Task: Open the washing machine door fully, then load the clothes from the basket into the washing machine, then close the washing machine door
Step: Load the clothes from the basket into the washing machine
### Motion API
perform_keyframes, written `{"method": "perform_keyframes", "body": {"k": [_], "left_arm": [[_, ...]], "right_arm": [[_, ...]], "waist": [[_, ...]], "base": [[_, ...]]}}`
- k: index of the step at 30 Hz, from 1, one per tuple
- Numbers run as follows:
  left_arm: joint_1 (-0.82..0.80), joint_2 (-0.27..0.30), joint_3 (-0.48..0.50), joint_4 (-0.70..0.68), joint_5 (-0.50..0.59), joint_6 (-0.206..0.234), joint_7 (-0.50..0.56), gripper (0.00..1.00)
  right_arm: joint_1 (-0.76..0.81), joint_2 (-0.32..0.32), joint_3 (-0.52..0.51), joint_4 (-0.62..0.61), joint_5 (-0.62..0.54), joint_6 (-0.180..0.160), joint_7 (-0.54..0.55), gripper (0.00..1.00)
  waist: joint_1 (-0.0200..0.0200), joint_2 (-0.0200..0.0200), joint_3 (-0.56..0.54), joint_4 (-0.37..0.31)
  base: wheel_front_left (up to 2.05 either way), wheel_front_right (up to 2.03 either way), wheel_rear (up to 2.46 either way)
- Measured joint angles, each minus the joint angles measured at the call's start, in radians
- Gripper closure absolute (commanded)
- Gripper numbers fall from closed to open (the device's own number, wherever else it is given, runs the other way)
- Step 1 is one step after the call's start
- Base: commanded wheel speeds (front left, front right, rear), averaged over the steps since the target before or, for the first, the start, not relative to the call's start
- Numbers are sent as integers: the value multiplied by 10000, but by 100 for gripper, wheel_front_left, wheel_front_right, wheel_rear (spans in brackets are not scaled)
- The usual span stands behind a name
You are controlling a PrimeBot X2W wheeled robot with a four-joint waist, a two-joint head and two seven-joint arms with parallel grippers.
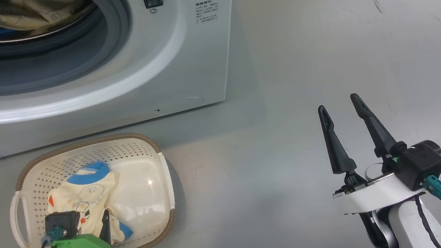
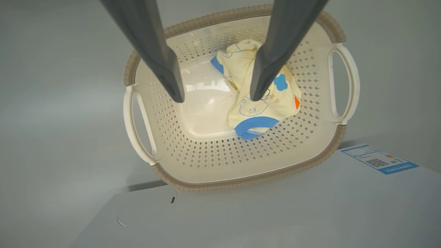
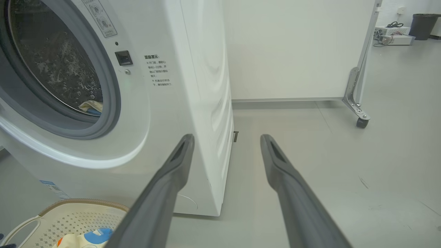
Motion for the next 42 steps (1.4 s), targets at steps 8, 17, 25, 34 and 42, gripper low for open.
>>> {"method": "perform_keyframes", "body": {"k": [8, 17, 25, 34, 42], "left_arm": [[-1409, 234, 184, 1179, 69, -8, 746, 0], [-2587, 600, 328, 2115, 88, 251, 1327, 0], [-3688, 771, 564, 2836, 136, 614, 1624, 0], [-4669, 596, 963, 3814, -33, 1143, 1624, 0], [-5072, 422, 1373, 4529, -343, 1321, 1434, 0]], "right_arm": [[-477, -2, 171, -316, -63, 25, 0, 0], [-851, -2, 167, -750, -65, 23, 0, 0], [-1176, 0, 4, -1327, -178, -15, 0, 0], [-1525, -128, -303, -1622, -451, -35, 0, 0], [-1502, -245, -447, -1806, -541, -98, 0, 0]], "waist": [[0, 0, 1253, -454], [1, 0, 2545, -886], [1, 0, 3718, -1132], [2, 0, 4864, -1146], [2, 0, 5240, -930]], "base": [[0, 0, 0], [0, 0, 0], [0, 0, 0], [0, 0, 0], [0, 0, 0]]}}
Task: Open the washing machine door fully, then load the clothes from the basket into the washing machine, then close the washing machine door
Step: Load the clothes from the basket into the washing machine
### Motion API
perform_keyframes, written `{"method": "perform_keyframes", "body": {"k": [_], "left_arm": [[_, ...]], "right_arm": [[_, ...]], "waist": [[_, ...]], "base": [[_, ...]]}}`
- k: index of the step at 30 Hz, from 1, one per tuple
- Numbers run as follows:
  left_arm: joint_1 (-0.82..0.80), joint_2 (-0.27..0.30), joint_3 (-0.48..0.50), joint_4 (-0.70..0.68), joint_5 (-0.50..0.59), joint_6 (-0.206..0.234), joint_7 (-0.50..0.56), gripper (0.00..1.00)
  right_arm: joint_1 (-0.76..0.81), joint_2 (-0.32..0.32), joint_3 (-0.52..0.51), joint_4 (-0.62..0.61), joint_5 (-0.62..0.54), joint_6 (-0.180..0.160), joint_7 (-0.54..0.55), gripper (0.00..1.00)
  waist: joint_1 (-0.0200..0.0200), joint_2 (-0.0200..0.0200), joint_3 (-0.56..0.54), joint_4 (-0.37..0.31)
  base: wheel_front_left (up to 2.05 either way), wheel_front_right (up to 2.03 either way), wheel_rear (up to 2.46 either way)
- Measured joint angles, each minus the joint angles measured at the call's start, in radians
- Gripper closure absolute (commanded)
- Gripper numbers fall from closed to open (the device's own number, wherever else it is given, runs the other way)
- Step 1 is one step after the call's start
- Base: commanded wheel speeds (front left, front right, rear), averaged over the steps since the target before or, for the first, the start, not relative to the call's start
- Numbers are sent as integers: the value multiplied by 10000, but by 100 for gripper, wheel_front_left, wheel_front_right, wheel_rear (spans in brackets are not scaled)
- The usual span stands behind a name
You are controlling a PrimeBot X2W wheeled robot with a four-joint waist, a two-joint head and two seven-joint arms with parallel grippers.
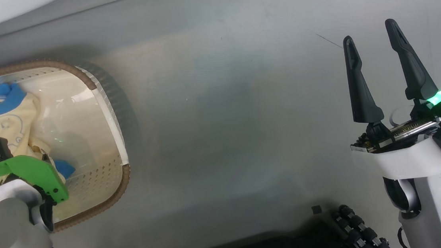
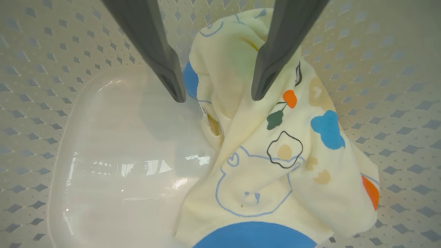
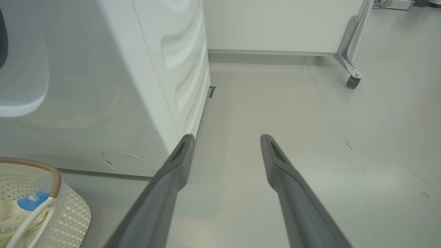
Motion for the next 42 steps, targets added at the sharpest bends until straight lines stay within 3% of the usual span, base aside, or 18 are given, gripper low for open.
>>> {"method": "perform_keyframes", "body": {"k": [16, 17, 18, 19, 28, 42], "left_arm": [[-1062, -167, 15, 849, -115, 0, -364, 0], [-1080, -169, 15, 932, -115, -8, -364, 8], [-1094, -171, 19, 974, -123, -19, -443, 68], [-1122, -171, 15, 997, -132, -54, -491, 100], [-1453, -311, -138, 1258, -167, -408, -1221, 100], [-1454, 35, -387, 909, 107, -1164, -4046, 100]], "right_arm": [[53, -234, -259, -493, -144, -94, 0, 0], [57, -240, -265, -516, -144, -94, 0, 0], [67, -244, -272, -550, -144, -94, 0, 0], [93, -249, -280, -585, -144, -94, 0, 0], [207, -263, -336, -660, -146, -96, 0, 0], [-238, -67, -146, -619, 136, -82, 0, 0]], "waist": [[-1, 0, 553, 276], [-2, 0, 562, 291], [-1, 0, 570, 304], [-1, 0, 578, 317], [-2, 0, 575, 484], [-2, 0, 388, 715]], "base": [[0, 0, 0], [0, 0, 0], [0, 0, 0], [0, 0, 0], [0, 0, 0], [0, 0, 0]]}}
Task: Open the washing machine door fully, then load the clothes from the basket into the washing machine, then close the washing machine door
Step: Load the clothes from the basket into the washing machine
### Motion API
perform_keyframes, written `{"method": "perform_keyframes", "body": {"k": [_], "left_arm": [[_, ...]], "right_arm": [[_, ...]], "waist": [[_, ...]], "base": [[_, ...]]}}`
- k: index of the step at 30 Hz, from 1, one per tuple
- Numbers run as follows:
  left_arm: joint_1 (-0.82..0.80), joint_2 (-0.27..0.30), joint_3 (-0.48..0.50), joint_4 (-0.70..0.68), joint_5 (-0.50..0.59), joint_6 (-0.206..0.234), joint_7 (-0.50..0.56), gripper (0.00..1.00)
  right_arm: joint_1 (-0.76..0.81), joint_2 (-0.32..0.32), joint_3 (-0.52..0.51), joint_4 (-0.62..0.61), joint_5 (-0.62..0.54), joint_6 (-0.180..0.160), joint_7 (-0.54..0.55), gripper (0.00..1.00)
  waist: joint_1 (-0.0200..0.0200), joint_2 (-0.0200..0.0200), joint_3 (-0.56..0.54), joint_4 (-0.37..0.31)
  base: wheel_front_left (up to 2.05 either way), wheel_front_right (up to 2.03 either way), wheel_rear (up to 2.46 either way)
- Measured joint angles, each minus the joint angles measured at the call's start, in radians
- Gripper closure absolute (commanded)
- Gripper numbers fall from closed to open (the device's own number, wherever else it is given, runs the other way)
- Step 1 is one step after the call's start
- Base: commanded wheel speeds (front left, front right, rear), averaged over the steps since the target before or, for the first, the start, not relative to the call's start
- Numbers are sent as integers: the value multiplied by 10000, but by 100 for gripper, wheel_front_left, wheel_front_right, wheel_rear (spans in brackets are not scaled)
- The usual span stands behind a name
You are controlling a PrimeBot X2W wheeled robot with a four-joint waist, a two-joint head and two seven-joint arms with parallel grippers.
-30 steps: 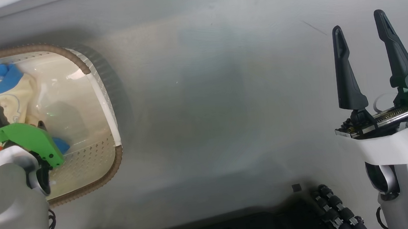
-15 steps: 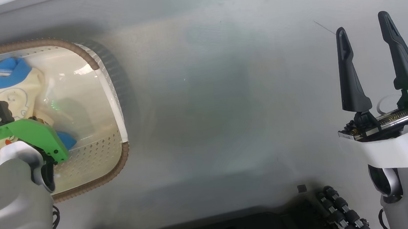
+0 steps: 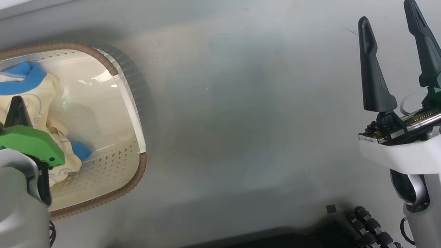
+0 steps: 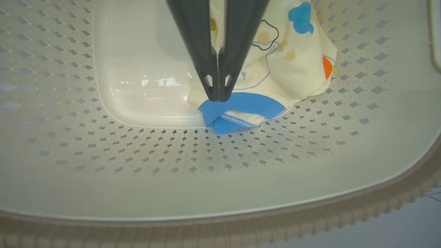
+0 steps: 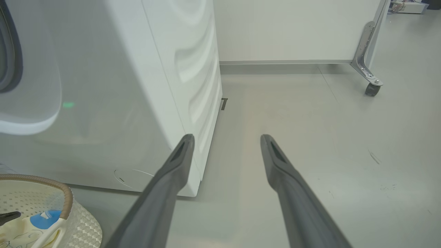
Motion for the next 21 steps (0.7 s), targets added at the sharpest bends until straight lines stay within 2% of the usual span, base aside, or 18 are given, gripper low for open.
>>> {"method": "perform_keyframes", "body": {"k": [12, 16, 21], "left_arm": [[70, -336, -351, -1300, 512, -82, -130, 100], [254, -470, -368, -2796, 790, 19, -92, 100], [687, -658, -339, -3940, 943, 107, -92, 100]], "right_arm": [[-117, 140, -284, 360, 171, -6, 0, 0], [-157, 148, -449, 487, 173, -8, 0, 0], [-159, 157, -529, 639, 173, -8, 0, 0]], "waist": [[0, 0, -458, 166], [0, 0, -767, 280], [0, 0, -1145, 392]], "base": [[0, 0, 0], [0, 0, 0], [0, 0, 0]]}}
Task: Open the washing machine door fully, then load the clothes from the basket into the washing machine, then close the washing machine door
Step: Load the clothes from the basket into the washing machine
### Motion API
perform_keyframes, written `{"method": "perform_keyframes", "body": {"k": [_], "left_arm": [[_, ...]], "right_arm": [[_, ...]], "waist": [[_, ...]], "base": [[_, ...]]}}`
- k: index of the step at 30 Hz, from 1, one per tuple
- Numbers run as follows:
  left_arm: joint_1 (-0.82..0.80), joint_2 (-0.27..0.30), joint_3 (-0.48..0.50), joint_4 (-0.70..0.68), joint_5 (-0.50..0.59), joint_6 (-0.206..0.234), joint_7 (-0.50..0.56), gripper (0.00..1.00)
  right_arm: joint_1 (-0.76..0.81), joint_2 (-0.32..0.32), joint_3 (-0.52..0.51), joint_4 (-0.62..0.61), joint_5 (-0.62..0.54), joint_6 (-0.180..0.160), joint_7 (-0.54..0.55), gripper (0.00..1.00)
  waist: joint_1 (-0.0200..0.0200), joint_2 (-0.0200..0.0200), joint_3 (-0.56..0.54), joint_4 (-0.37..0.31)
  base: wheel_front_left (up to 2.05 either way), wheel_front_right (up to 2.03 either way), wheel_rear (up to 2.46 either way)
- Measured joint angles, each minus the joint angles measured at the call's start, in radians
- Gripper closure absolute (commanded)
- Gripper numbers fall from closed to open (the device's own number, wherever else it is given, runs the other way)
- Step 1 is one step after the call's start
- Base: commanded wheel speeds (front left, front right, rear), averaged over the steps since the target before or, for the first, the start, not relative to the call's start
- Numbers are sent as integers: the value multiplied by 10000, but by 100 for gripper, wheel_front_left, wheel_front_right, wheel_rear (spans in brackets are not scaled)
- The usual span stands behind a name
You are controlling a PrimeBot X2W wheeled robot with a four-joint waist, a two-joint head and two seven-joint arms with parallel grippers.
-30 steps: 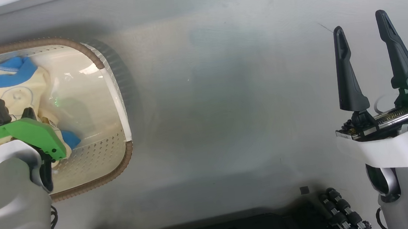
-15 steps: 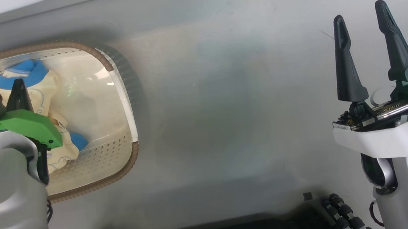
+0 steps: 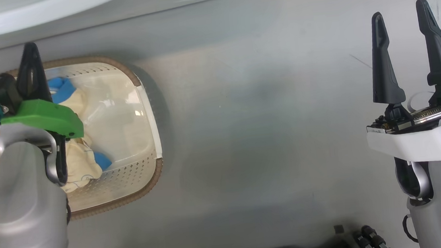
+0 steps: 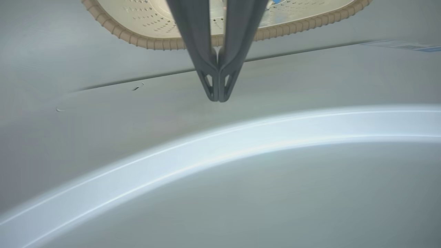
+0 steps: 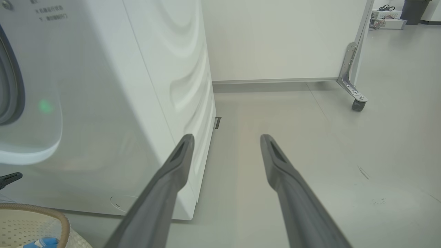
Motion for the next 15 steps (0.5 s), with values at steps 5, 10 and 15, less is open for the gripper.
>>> {"method": "perform_keyframes", "body": {"k": [5, 10, 15], "left_arm": [[637, -48, 29, -715, 121, 75, 0, 100], [1236, -98, 77, -1327, 186, 169, 0, 100], [1730, -261, 86, -1883, 190, 171, 2, 100]], "right_arm": [[4, 6, -71, 150, 0, 2, 0, 0], [34, 13, -161, 318, 0, 4, 0, 0], [226, 15, -290, 585, 0, 4, 0, 0]], "waist": [[0, 0, -432, 98], [0, 0, -883, 167], [0, 0, -1280, 208]], "base": [[0, 0, 0], [0, 0, 0], [0, 0, 0]]}}
